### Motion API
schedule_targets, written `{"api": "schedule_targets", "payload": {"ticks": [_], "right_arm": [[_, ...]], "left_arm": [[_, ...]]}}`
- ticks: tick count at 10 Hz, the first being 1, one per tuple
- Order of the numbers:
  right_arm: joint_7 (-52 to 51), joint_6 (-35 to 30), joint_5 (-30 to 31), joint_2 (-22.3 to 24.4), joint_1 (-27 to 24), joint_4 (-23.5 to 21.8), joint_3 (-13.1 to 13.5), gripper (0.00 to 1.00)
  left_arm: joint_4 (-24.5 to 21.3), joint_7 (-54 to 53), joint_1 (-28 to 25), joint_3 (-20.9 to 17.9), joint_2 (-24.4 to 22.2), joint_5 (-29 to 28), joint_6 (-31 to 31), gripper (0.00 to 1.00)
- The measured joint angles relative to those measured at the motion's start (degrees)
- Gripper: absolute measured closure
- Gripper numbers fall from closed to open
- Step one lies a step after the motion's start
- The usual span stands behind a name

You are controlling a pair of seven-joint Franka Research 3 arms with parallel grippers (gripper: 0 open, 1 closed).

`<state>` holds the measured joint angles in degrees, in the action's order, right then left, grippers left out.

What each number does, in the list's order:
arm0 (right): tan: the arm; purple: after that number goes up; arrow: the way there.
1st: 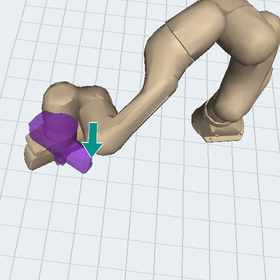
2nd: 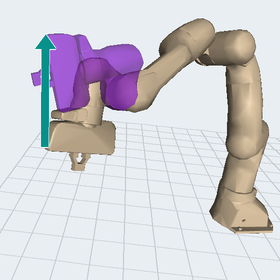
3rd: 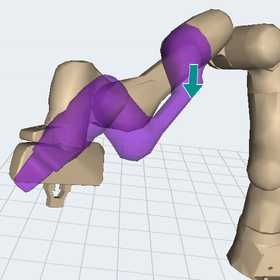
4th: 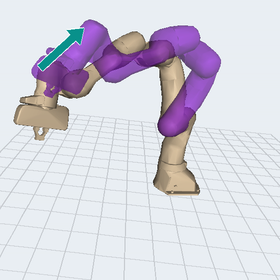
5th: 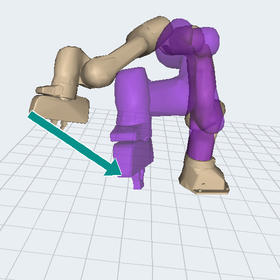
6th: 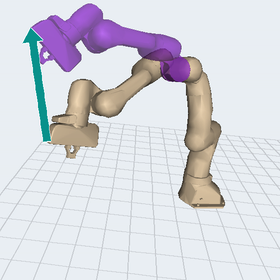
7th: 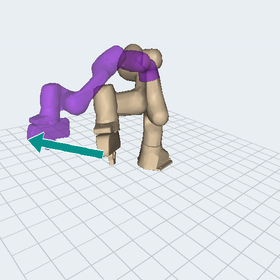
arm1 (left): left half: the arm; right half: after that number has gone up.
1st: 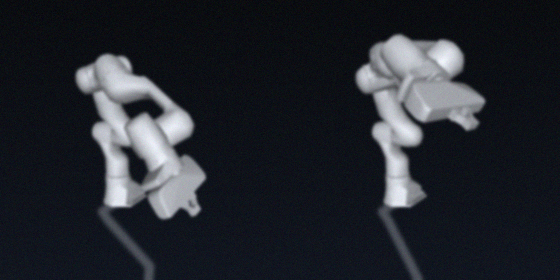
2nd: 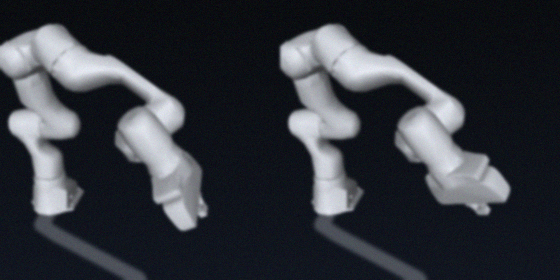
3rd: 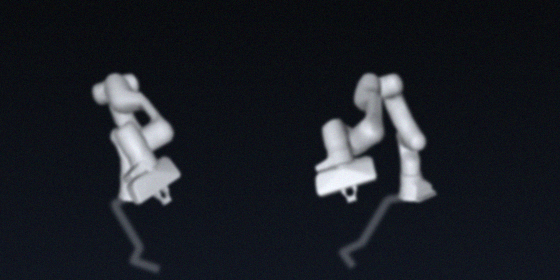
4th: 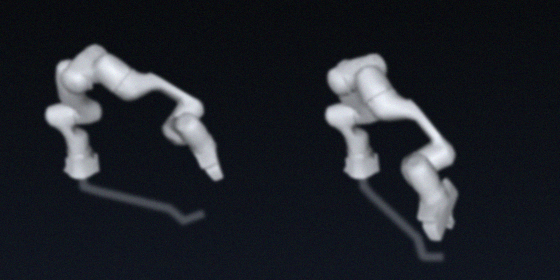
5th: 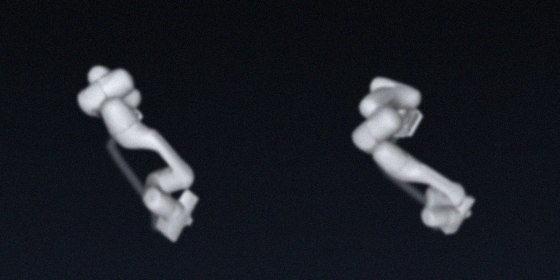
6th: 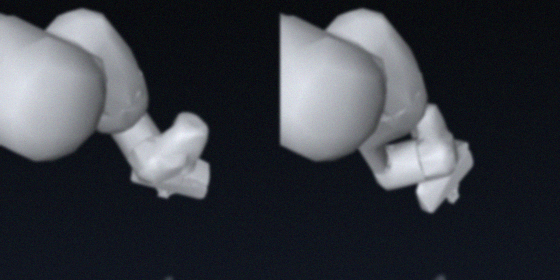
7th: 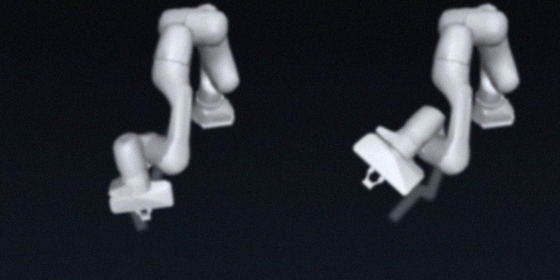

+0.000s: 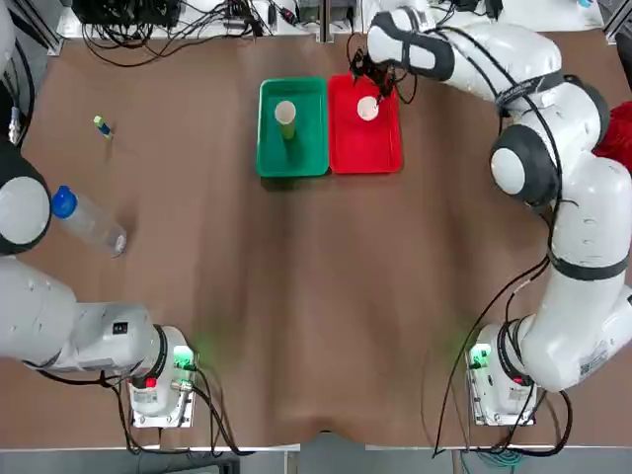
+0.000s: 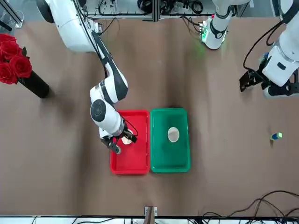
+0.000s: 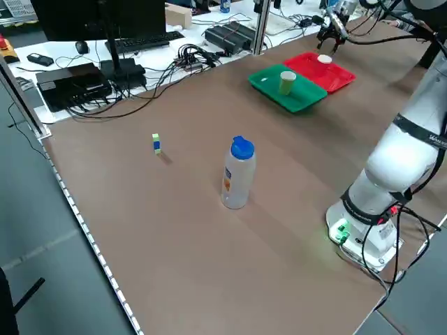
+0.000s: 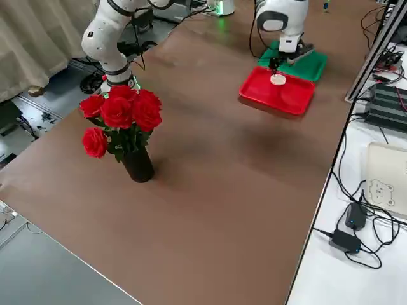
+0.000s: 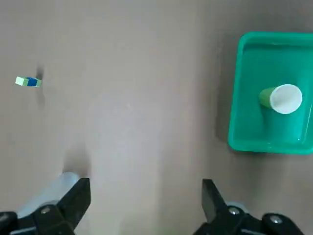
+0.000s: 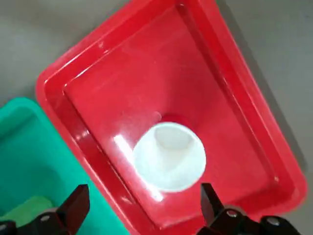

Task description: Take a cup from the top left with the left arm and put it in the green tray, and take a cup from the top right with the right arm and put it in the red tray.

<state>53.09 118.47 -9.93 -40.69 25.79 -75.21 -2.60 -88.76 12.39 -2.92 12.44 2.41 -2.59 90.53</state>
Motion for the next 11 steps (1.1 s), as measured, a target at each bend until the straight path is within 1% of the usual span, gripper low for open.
{"api": "schedule_targets", "payload": {"ticks": [1, 2, 4, 5, 7, 9, 11], "right_arm": [[0.0, -4.5, 0.0, 0.4, -0.7, 2.9, 0.3, 0.00], [0.0, -7.4, 0.0, 0.9, -2.3, 5.2, 0.5, 0.00], [-0.5, -9.6, 0.7, 3.6, -6.8, 7.3, 0.8, 0.00], [-2.3, -12.5, 1.4, 6.0, -9.7, 7.7, 0.9, 0.00], [-9.4, -19.6, 2.1, 10.4, -15.5, 7.9, 1.0, 0.00], [-18.8, -25.2, 4.4, 13.9, -21.3, 7.9, 1.0, 0.00], [-29.3, -27.7, 7.1, 16.7, -26.1, 7.9, 0.9, 0.00]], "left_arm": [[0.1, 0.0, 0.0, 0.1, 0.0, 0.0, 0.0, 0.00], [0.2, 0.0, 0.0, 0.3, 0.2, 0.0, 0.0, 0.00], [0.4, 0.0, 0.0, 0.3, 0.4, 0.0, 0.0, 0.00], [1.1, 0.0, 0.0, 0.3, 0.6, 0.0, 0.1, 0.00], [2.7, 0.1, 0.2, 0.9, 1.8, 0.1, 0.1, 0.00], [3.2, 0.1, 0.1, 0.9, 2.5, 1.8, -0.3, 0.00], [3.2, 2.0, 0.0, 0.9, 2.5, 2.5, -0.9, 0.00]]}}
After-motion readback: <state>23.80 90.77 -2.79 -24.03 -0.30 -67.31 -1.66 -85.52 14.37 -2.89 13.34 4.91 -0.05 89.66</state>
